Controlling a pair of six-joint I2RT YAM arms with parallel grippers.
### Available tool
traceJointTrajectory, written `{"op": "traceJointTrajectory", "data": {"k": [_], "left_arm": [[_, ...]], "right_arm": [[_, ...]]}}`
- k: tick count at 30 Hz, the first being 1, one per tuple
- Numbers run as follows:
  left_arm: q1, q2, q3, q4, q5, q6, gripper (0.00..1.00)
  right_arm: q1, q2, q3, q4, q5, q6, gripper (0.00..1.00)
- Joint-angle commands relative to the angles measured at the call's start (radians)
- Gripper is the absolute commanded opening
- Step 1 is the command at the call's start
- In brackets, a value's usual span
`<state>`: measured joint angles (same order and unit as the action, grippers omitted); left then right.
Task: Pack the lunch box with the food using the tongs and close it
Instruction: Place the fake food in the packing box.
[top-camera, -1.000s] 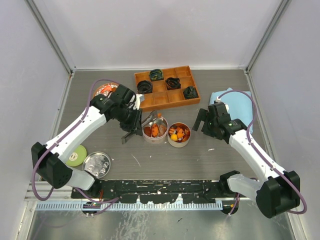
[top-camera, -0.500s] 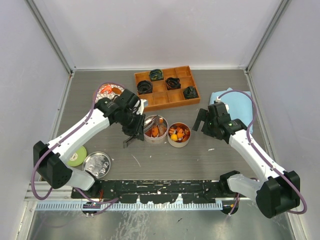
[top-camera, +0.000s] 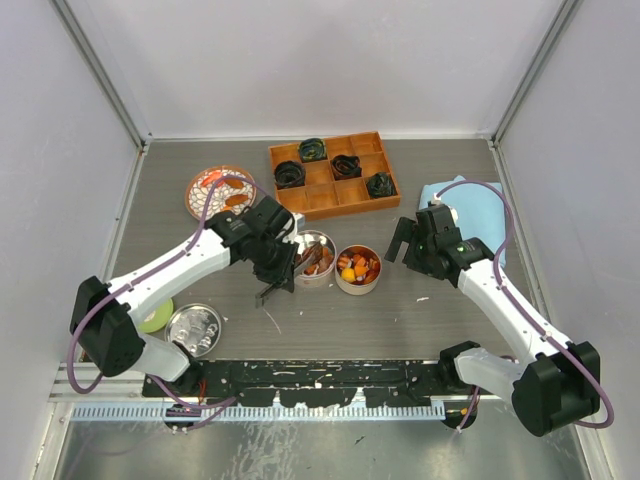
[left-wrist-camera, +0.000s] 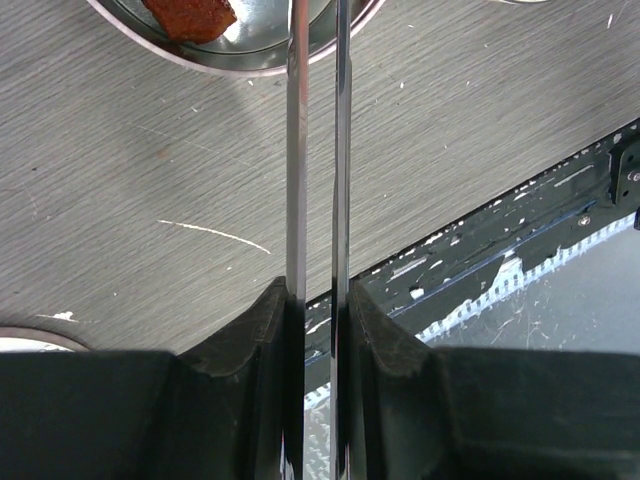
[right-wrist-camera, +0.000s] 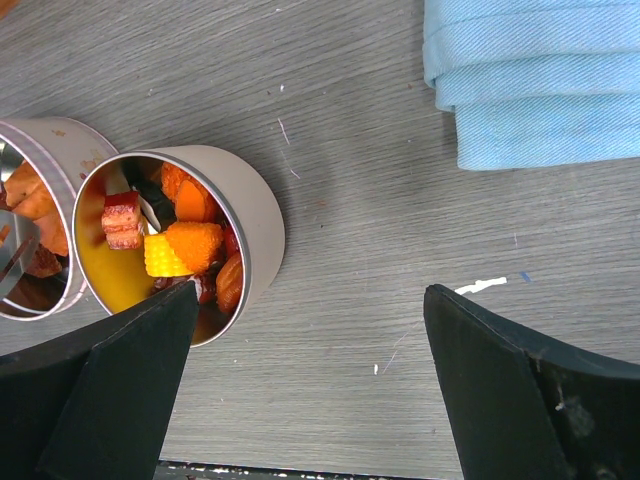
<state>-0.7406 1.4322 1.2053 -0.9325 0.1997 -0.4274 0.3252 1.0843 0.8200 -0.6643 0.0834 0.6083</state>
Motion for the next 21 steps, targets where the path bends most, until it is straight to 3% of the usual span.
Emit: {"op": "traceJointTrajectory", "data": {"k": [1,7,16,21], "left_arm": [[-0.006,-0.035,0.028,0.019,-0.002,-0.006,0.29],[-0.005,-0.04,0.112,-0.085,0.006,0.027,0.39],[0.005,-0.033,0.203,-0.13,0.001,0.035,0.39],[0.076,-0.018,0.257,-0.134,-0.012,0.043,0.38]], "right_arm": [[-0.004,-0.017,0.005,0.023,0.004,0.009,1.0],[-0.005,-0.008,0.012,0.025,-0.005,0.01,1.0],[-0.003,-0.012,0.015,0.025,-0.003,0.009,1.0],[-0.003,-0.015,0.019,0.023,-0.001,0.008,1.0]]}}
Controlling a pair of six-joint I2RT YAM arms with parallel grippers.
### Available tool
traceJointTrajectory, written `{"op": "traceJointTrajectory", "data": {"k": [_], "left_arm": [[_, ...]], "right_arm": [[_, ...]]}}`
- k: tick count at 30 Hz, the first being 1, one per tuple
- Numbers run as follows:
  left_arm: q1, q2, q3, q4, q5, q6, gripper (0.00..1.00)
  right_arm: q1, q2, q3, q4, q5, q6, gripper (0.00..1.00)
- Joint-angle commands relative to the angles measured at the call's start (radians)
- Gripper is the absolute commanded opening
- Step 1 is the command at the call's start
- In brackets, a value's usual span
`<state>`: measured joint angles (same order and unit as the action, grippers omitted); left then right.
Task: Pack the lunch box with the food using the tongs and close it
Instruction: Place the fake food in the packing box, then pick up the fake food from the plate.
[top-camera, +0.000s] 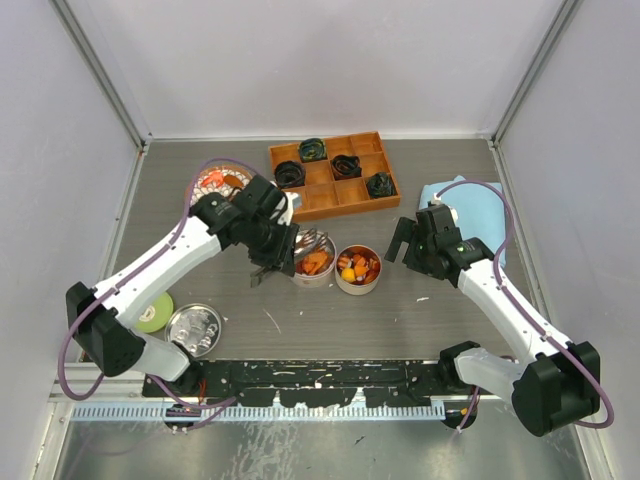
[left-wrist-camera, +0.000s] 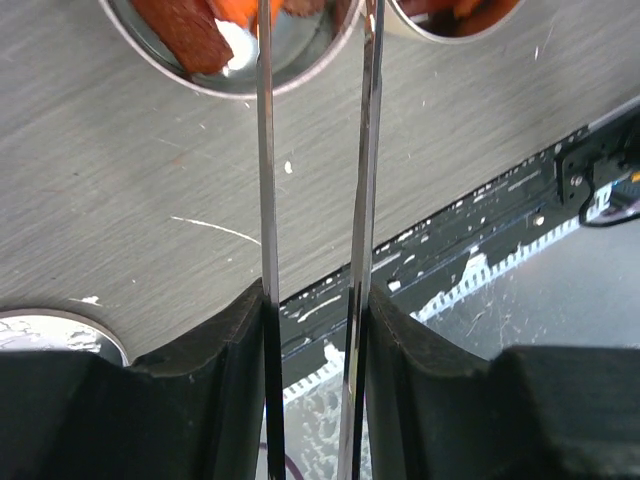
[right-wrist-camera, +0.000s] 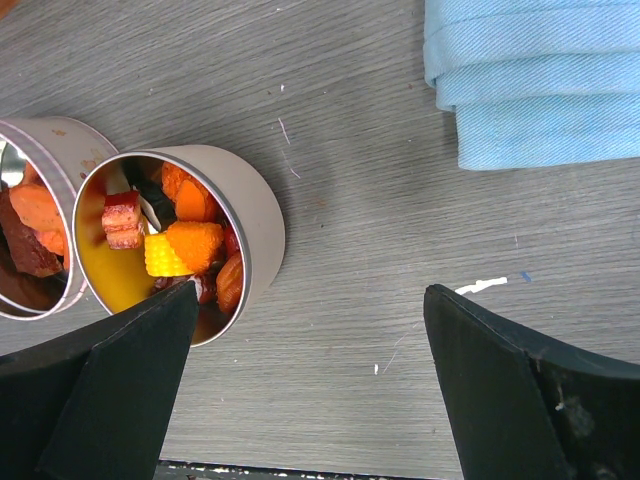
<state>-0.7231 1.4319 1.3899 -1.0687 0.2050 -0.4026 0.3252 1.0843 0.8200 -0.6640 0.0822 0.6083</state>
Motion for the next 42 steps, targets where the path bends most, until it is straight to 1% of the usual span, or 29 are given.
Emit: {"op": "traceJointTrajectory", "data": {"k": [1,3,7,13,18,21,25,32,38,42], "left_arm": [[0.092,-0.016,0.081,0.004,-0.019,0.02,0.38],[0.141,-0.01,0.099,0.005,-0.018,0.023,0.39],[0.277,0.013,0.127,0.012,-0.019,0.037,0.41],[0.459,0.09,0.166,0.034,-0.012,0.04,0.42],[0.583,0.191,0.227,0.053,0.0,-0.018,0.45],[0.638,0.242,0.251,0.092,0.019,-0.057,0.45],[0.675,0.311,0.309,0.113,0.019,-0.103,0.45],[0.681,0.43,0.417,0.092,0.014,-0.143,0.45],[0.682,0.485,0.444,0.083,0.001,-0.178,0.46],[0.681,0.505,0.44,0.117,0.011,-0.2,0.46]], "right_arm": [[-0.003,-0.015,0.021,0.023,-0.001,0.006,1.0],[-0.004,-0.017,0.026,0.021,-0.004,0.001,1.0],[-0.003,-0.032,0.03,0.02,-0.001,-0.009,1.0],[-0.005,-0.041,0.033,0.019,0.002,-0.011,1.0],[-0.005,-0.036,0.05,0.008,0.005,-0.015,1.0],[-0.004,-0.039,0.058,0.006,0.006,-0.018,1.0],[-0.004,-0.043,0.062,0.001,0.013,-0.023,1.0],[-0.004,-0.031,0.062,-0.003,0.015,-0.023,1.0],[-0.005,-0.027,0.061,-0.006,0.022,-0.027,1.0],[-0.005,-0.027,0.06,-0.006,0.021,-0.028,1.0]]}}
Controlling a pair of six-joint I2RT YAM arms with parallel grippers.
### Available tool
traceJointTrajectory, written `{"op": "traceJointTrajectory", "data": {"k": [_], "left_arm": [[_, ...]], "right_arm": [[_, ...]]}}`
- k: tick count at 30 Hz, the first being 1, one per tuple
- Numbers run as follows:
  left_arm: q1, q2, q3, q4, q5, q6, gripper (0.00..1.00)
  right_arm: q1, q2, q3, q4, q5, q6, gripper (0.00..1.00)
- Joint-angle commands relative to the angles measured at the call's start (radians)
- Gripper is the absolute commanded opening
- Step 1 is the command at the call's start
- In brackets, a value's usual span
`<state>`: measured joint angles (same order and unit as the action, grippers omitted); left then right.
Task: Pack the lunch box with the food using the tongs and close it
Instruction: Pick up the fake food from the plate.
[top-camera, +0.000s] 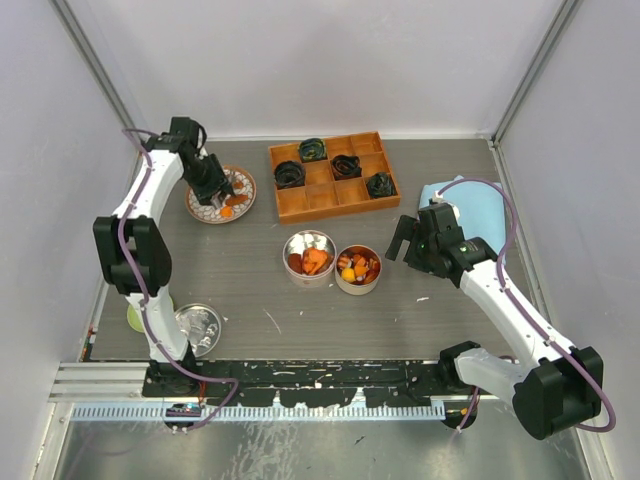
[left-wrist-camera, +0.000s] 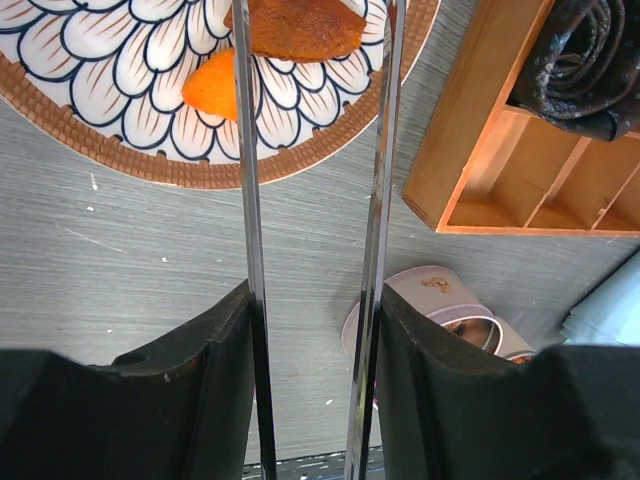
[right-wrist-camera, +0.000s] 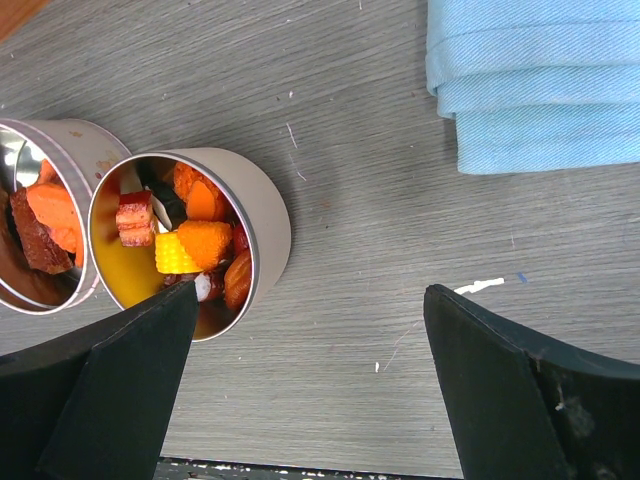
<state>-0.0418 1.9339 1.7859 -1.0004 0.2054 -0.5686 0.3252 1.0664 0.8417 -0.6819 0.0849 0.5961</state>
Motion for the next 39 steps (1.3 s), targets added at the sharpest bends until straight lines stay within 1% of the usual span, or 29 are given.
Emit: {"op": "traceJointTrajectory", "data": {"k": [1,13,25,33,36,39], "left_arm": [[-0.001,0.009,0.045,0.056,0.015,-0.038,0.46],[-0.001,0.082,0.105,0.045,0.029,-0.063,0.46],[-0.001,0.127,0.115,0.043,0.046,-0.11,0.47],[-0.003,0.132,0.098,0.045,0.117,-0.108,0.42],[-0.004,0.133,0.105,0.024,0.133,-0.091,0.41],[-0.004,0.135,0.113,0.005,0.118,-0.079,0.44]], "right_arm": [[-0.004,-0.01,0.037,0.012,0.018,-0.016,1.0],[-0.004,-0.001,0.033,0.013,0.018,-0.015,1.0],[-0.004,0.013,0.028,0.019,0.016,-0.017,1.0],[-0.005,0.019,0.028,0.022,0.018,-0.016,1.0],[-0.004,0.022,0.03,0.024,0.016,-0.016,1.0],[-0.005,0.027,0.03,0.024,0.015,-0.016,1.0]]}}
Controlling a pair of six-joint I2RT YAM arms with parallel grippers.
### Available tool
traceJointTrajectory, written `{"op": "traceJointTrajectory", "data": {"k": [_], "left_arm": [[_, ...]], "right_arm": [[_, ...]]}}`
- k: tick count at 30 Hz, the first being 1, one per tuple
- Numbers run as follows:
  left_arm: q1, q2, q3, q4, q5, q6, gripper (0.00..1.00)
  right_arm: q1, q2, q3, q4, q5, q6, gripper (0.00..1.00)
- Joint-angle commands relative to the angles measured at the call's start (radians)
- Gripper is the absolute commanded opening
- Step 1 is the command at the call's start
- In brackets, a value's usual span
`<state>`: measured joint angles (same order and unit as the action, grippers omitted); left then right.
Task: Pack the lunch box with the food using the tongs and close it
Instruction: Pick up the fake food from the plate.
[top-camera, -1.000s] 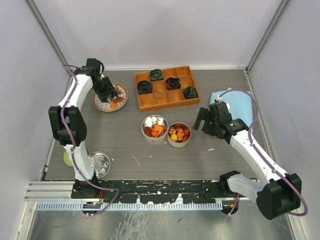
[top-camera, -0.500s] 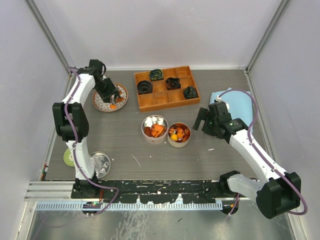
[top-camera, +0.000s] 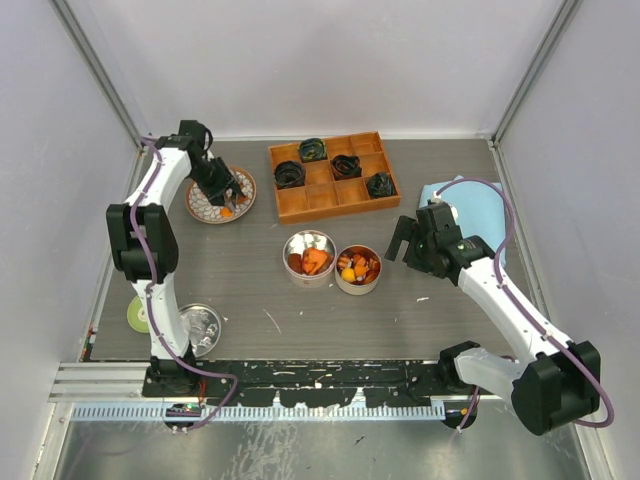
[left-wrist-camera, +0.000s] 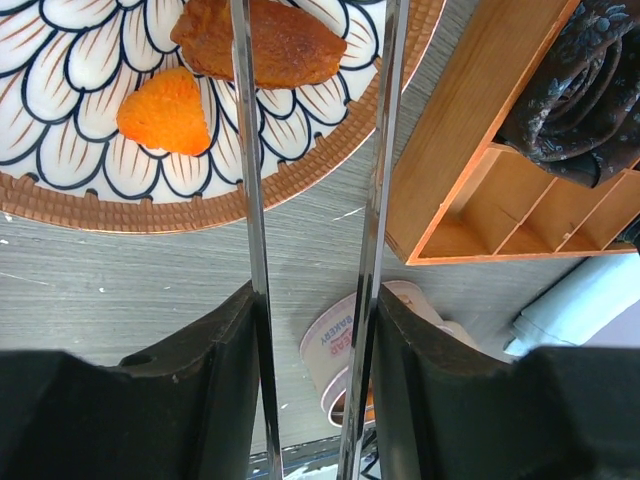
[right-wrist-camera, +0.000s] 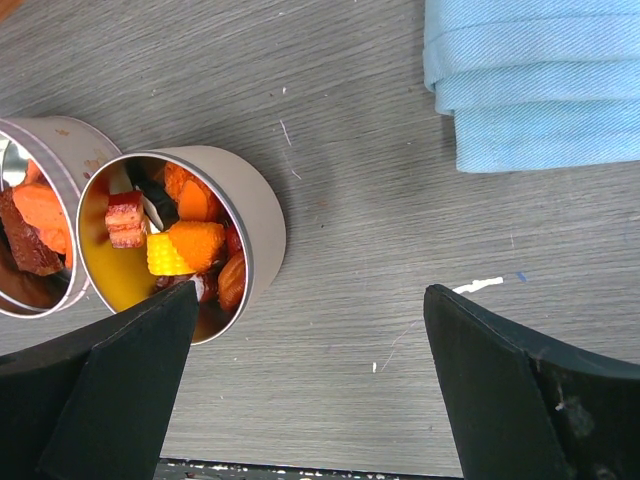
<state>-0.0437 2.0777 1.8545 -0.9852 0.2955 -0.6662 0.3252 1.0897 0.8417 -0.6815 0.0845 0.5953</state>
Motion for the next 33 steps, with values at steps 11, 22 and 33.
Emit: {"op": "traceJointTrajectory", "data": {"k": [11,22,33], "left_arm": [[-0.002,-0.011,0.051,-0.055,0.041,0.06,0.34],[-0.002,-0.118,-0.015,-0.036,-0.008,0.081,0.29],[0.004,-0.186,-0.057,-0.031,-0.02,0.094,0.28]], "right_arm": [[-0.004,-0.001,0.022,0.025,0.015,-0.012,1.0],[-0.004,-0.03,0.005,0.034,0.011,-0.009,1.0],[-0.005,-0.007,0.033,0.03,-0.002,-0.011,1.0]]}}
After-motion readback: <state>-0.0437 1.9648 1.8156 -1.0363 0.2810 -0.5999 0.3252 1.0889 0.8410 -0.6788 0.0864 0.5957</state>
